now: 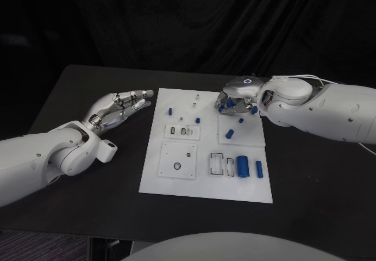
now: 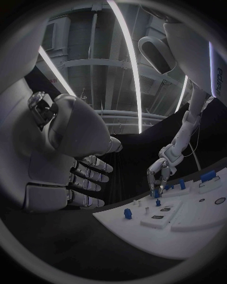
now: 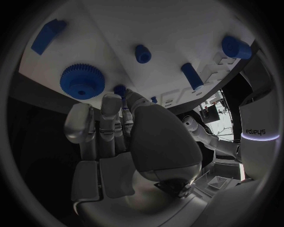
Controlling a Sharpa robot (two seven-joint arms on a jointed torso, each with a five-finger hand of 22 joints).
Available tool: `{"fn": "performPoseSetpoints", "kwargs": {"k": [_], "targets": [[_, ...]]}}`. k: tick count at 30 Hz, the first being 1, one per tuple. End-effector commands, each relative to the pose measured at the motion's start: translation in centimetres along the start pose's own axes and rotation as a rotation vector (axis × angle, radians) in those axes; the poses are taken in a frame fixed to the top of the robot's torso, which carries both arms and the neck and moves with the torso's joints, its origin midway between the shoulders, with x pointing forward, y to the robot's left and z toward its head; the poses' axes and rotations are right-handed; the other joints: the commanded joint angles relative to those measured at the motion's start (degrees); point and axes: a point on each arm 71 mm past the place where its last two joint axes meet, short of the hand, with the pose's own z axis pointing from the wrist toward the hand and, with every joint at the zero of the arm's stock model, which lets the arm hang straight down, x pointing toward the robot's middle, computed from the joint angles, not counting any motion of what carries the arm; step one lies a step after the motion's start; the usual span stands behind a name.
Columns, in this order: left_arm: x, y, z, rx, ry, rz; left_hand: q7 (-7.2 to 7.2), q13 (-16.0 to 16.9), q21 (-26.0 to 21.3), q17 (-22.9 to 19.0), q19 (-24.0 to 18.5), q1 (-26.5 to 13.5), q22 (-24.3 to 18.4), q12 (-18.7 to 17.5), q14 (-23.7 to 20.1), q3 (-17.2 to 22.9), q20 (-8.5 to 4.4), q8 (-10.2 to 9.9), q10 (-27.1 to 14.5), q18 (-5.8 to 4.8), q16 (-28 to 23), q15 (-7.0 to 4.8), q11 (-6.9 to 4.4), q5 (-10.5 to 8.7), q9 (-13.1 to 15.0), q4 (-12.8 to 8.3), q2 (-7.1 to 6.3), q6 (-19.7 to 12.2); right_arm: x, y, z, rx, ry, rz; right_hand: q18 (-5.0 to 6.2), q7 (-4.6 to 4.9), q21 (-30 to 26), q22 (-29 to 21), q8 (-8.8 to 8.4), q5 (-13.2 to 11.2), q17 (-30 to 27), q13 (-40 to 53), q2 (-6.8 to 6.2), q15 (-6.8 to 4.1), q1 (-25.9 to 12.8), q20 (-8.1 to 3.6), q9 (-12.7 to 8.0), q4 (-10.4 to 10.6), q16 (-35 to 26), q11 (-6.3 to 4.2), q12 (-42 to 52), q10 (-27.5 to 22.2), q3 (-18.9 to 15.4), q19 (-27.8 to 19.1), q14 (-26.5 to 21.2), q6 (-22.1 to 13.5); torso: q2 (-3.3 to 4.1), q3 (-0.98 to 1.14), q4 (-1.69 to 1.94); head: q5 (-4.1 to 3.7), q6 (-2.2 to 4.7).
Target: Assemble the parts on the task board
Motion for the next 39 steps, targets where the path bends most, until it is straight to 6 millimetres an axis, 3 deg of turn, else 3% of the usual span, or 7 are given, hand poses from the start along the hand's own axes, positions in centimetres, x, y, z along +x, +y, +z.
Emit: {"fn": "performPoseSetpoints", "kwargs": {"k": [1,8,15,20,27,31,39], "targets": [[0.2,-0.8,0.1,0.102,0.012,-0.012,-0.62,-0.07,0.3,0.0,-0.06,0.53,-0.08,-0.46,0.09,0.38,0.31,0.11,-0.36,0.33,-0.35,0.53,0.28,0.25,-0.05,0.14,0.04,0.19,0.2,-0.1,0.0,0.011,0.005,-0.005,-0.66,0.09,0.07,-0.01,0.16,0.1,-0.24,0.02,-0.28,0.06,0.24,0.29,0.18,-0.11,-0.14,-0.24,0.36,0.9,0.62,-0.37,-0.21,0.58,0.01,0.02,0.0,-0.02,-0.27],[0.2,-0.7,0.1,0.101,0.014,-0.013,-0.69,-0.07,0.33,0.02,-0.02,0.56,-0.08,-0.56,0.17,0.46,0.32,0.12,-0.43,0.3,-0.34,0.68,0.23,0.47,-0.04,0.22,0.18,0.22,0.4,-0.1,0.0,0.013,0.008,-0.003,-0.67,0.84,0.12,0.34,0.69,1.1,-0.04,-0.16,-0.46,-0.2,1.18,0.08,0.83,-0.65,-0.08,-0.64,0.19,2.38,2.03,-0.41,-0.28,1.87,0.01,0.02,0.0,0.04,-0.43],[0.1,-0.7,0.1,0.099,0.012,-0.012,-0.48,-0.08,0.42,0.01,0.1,0.66,-0.08,-0.79,0.13,0.67,0.33,0.15,-0.61,0.24,-0.38,0.78,-0.15,1.09,-0.01,0.35,0.47,0.41,0.4,-0.1,0.0,0.014,-0.01,-0.003,-0.65,2.4,0.21,0.88,1.64,0.37,0.18,-0.44,-0.05,-1.36,3.51,-0.89,2.25,-2.45,-0.06,-2.57,-0.06,5.2,4.54,-0.36,-0.17,3.85,0.02,0.03,0.0,0.22,-0.82],[0.1,-0.6,0.1,0.097,0.013,-0.012,-0.39,-0.08,0.42,0.01,0.09,0.68,-0.09,-0.86,0.14,0.78,0.32,0.17,-0.65,0.22,-0.39,0.78,-0.25,1.46,0.01,0.41,0.65,0.51,0.3,-0.1,0.0,0.016,-0.022,-0.004,-0.75,2.8,0.34,1.34,2.46,-1.98,0.35,-0.62,0.51,-1.57,4.23,-1.21,3.48,-3.1,-0.05,-2.7,-0.4,6.67,5.12,-0.22,0.02,5.26,0.01,0.03,0.0,0.16,-0.98],[0.1,-0.6,0.2,0.096,0.014,-0.012,-0.34,-0.08,0.43,0.01,0.1,0.72,-0.1,-0.9,0.18,0.87,0.33,0.18,-0.67,0.2,-0.39,0.8,-0.32,1.76,0.01,0.42,0.77,0.54,-0.1,0.3,-0.3,0.002,-0.072,-0.003,-0.85,3.19,0.65,1.92,3.22,-2.54,0.89,-0.69,0.61,-1.57,4.18,-1.27,4.49,-3.16,0.34,-2.57,-0.49,7.93,4.94,0.06,0.36,6.55,0.02,0.04,0.0,0.31,-1.03],[0.0,-0.7,0.0,0.094,0.008,-0.009,-0.33,-0.08,0.41,0.0,0.08,0.75,-0.11,-0.89,0.11,0.9,0.33,0.19,-0.67,0.19,-0.41,0.8,-0.34,1.87,0.02,0.41,0.79,0.6,-1.5,0.7,-0.4,-0.004,-0.105,-0.011,-0.87,3.28,0.7,2.0,3.29,-2.61,1.02,-0.72,0.54,-1.54,4.1,-1.27,4.63,-3.12,0.44,-2.47,-0.54,8.06,4.85,0.11,0.44,6.67,0.03,0.04,0.0,0.87,-0.92],[0.0,-0.7,0.0,0.093,0.001,-0.003,-0.38,-0.08,0.33,-0.03,-0.03,1.03,-0.15,-0.91,-0.06,0.95,0.29,0.22,-0.7,0.18,-0.49,0.69,-0.54,2.02,0.04,0.23,0.57,0.78,-5.3,1.6,0.7,-0.028,-0.16,-0.049,-0.89,3.16,0.72,2.12,3.35,-2.98,1.08,-0.85,0.44,-1.51,3.73,-1.23,4.94,-2.86,0.46,-2.56,-0.83,8.15,4.61,0.18,0.54,6.77,0.02,0.03,-0.02,1.06,-1.08]]}}
